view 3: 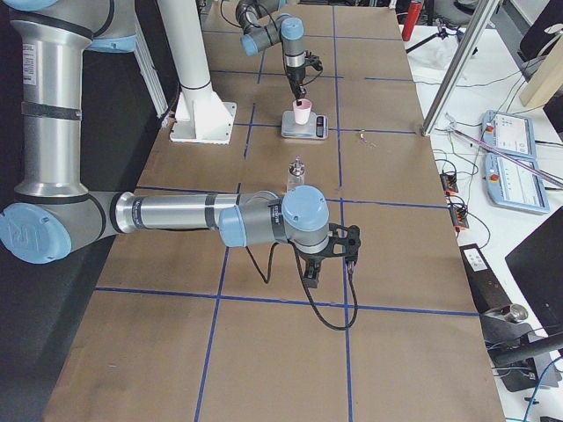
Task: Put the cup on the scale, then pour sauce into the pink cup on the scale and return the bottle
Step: 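Release the cup on the scale and lift the left gripper away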
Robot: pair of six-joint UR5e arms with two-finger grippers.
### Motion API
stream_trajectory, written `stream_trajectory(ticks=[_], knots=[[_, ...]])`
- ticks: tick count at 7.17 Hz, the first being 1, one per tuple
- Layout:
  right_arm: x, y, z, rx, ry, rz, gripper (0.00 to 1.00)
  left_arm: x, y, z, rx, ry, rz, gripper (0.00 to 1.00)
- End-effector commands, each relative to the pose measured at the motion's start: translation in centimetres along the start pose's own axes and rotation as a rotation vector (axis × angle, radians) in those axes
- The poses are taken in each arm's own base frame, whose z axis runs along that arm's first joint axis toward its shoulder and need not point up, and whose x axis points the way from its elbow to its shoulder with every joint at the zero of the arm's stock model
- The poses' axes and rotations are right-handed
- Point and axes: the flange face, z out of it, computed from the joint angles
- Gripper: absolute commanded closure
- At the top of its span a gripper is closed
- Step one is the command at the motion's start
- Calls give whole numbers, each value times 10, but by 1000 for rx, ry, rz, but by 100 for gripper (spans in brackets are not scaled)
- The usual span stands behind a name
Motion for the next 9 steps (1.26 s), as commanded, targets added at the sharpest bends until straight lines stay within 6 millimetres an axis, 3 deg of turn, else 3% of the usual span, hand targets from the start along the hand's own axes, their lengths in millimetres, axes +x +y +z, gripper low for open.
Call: stream_trajectory(ticks=[1, 2, 3, 5, 6, 7, 8, 9], knots=[[-1, -1, 0, 1, 0, -1, 0, -2, 1, 4, -3, -9, 19, 100], [-1, -1, 0, 1, 0, -1, 0, -3, 1, 3, -4, -7, 19, 45], [-1, -1, 0, 0, -3, -1, 0, -3, 1, 2, -2, -6, 21, 2], [-6, 0, -4, 2, -16, -7, 0, -6, 2, -11, -8, 16, 33, 0], [-14, 2, -10, 8, -26, -15, 0, -9, 7, -39, -13, 15, 108, 0], [-19, 5, -11, 8, -27, -23, 0, -18, 1, -83, -36, 20, 159, 0], [-30, 9, -11, -7, -25, -28, 0, -23, -37, -114, -67, 39, 160, 0], [-53, 15, -19, -29, -22, -28, 0, -26, -61, -135, -78, 64, 179, 0]])
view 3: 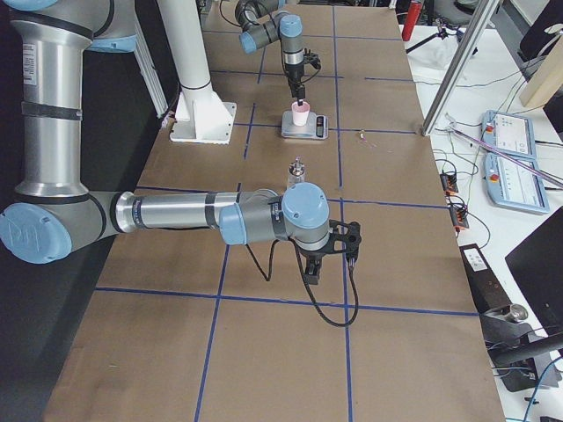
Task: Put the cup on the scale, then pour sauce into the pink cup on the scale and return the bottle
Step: 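Release the cup on the scale and lift the left gripper away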
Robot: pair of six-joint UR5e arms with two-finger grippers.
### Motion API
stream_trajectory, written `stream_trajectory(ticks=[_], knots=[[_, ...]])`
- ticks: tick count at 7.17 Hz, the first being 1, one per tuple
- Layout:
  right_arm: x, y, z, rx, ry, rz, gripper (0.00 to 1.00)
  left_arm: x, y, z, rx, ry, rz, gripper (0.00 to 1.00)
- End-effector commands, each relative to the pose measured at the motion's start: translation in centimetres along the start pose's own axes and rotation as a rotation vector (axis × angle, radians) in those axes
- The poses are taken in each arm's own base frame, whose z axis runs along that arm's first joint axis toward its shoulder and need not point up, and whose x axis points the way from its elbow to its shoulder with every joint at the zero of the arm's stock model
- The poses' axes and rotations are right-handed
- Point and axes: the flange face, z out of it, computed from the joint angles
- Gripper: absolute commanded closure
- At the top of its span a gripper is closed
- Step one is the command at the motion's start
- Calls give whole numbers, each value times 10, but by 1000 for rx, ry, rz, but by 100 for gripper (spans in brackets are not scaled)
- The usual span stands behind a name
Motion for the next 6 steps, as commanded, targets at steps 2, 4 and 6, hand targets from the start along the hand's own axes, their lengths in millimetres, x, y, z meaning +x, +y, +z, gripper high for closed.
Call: stream_trajectory(ticks=[2, 4, 6], knots=[[-97, 34, -50, -44, 13, 12, 0, -39, -72, -46, 41, 5, 95, 0], [-161, 66, -76, -38, -7, 46, 0, -95, -139, -72, 88, -31, 193, 0], [-241, 102, -80, -19, -10, 104, 0, -177, -209, -112, 127, -78, 316, 0]])
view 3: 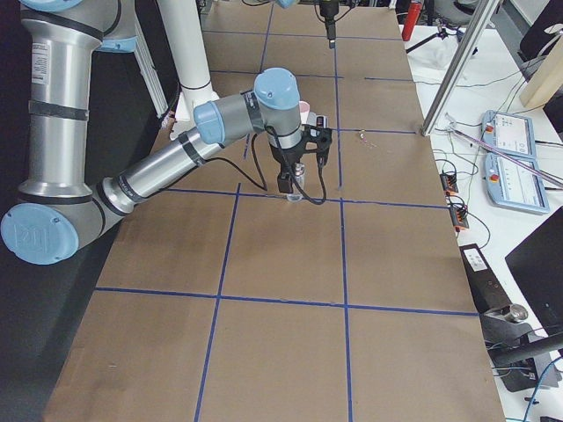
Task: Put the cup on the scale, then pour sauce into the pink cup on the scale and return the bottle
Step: 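Release the cup on the scale and lift the left gripper away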
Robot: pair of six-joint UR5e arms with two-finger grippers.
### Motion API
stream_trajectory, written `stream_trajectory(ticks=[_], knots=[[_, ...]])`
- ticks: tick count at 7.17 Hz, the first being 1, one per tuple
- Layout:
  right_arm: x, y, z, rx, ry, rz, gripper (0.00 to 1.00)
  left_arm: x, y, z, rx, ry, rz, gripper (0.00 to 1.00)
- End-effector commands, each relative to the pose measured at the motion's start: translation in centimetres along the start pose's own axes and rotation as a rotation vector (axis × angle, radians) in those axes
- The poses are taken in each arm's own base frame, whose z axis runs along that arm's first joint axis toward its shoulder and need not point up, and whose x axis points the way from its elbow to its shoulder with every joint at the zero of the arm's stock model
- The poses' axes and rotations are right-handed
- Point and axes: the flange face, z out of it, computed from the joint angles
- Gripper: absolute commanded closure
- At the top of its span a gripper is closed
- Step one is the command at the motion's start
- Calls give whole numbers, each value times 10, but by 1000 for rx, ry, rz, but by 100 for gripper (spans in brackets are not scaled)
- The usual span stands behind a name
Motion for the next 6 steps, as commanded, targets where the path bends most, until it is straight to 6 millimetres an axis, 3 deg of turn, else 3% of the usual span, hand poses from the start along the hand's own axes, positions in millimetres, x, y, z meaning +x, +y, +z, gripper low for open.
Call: stream_trajectory(ticks=[1, 2, 3, 4, 5, 6], knots=[[-81, 43, 15, 47, -19, 68, 0, -107, -42, -19, 7, -56, 169, 0], [-101, 52, 32, 83, -32, 93, 0, -138, -53, -23, 2, -70, 212, 0], [-113, 63, 44, 118, -34, 98, 0, -153, -55, -23, 1, -82, 238, 0], [-120, 78, 67, 158, -21, 100, 0, -156, -56, -24, 1, -84, 248, 0], [-121, 97, 94, 217, 0, 82, 0, -170, -56, -23, -2, -94, 270, 0], [-115, 114, 109, 247, -1, 67, 0, -188, -59, -20, -14, -109, 308, 0]])
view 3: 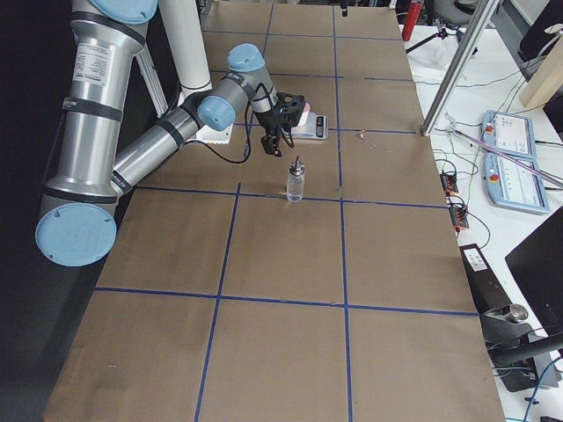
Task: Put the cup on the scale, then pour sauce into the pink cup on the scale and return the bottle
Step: 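Reach the right gripper to the glass sauce bottle and grasp it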
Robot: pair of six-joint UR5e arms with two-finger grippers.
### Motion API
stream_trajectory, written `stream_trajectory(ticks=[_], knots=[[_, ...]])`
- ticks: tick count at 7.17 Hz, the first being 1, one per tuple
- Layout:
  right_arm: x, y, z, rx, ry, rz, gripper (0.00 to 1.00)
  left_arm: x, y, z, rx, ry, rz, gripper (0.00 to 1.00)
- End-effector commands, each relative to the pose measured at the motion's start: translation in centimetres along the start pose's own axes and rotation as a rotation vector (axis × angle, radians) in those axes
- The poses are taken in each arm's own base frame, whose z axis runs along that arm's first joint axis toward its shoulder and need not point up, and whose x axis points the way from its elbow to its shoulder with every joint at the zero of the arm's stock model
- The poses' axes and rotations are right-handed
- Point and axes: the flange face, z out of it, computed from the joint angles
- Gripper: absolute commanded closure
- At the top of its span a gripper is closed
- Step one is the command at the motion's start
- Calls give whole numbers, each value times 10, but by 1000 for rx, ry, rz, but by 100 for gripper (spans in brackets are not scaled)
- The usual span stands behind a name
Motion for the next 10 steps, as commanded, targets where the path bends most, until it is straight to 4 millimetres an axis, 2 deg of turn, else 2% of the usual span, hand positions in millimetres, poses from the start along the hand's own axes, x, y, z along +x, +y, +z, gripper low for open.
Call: stream_trajectory(ticks=[1, 2, 3, 5, 6, 7, 8, 9, 10], knots=[[4, 42, 30, 100, 9, -35, 0, -40, -2, 3, -10, -29, 59, 0], [-2, 61, 45, 132, 25, -62, 0, -47, -4, 3, -12, -35, 69, 0], [1, 84, 61, 173, 57, -76, 0, -48, -4, 4, -13, -37, 70, 0], [11, 135, 119, 326, 94, -130, 0, -56, -1, 5, -15, -43, 73, 0], [24, 148, 147, 390, 118, -161, 0, -61, 1, 7, -21, -46, 76, 0], [28, 155, 168, 410, 103, -162, 0, -62, 2, 8, -23, -45, 75, 0], [22, 162, 198, 457, 83, -171, 0, -62, 2, 9, -25, -46, 74, 0], [22, 163, 216, 503, 89, -183, 0, -63, 1, 12, -30, -48, 71, 0], [26, 162, 225, 538, 99, -195, 0, -65, 1, 14, -33, -47, 70, 0]])
